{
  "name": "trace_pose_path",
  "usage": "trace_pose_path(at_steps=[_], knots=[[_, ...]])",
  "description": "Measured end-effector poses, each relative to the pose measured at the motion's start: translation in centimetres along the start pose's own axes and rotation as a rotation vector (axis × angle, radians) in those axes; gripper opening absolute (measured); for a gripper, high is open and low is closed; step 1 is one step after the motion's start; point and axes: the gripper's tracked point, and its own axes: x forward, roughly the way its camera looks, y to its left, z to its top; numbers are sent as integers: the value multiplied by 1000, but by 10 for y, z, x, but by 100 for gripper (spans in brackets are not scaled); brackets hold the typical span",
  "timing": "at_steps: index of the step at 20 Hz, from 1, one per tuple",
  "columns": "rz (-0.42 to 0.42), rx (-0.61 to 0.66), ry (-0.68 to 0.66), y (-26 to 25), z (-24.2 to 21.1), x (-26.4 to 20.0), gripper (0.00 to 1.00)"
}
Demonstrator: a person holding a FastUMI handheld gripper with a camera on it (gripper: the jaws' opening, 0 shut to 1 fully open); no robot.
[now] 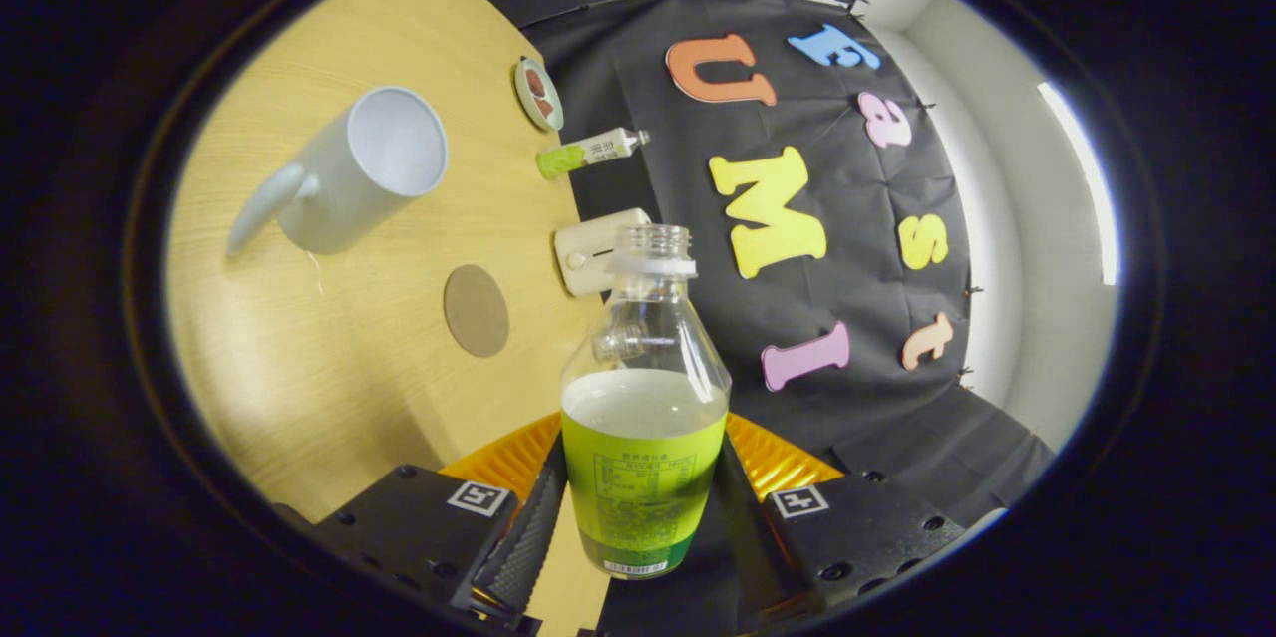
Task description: Take the bottle from table, then pour the juice into the cup, finally place the bottle on the coaster
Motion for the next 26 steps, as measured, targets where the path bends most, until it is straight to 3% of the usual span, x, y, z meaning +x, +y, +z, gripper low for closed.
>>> trace_pose_path(at_steps=[9, 14, 26], knots=[[-71, -188, -9, 0, 11, 6, 80], [-74, -211, -26, -1, 23, 6, 80], [-154, -419, -78, -7, 63, 0, 80]])
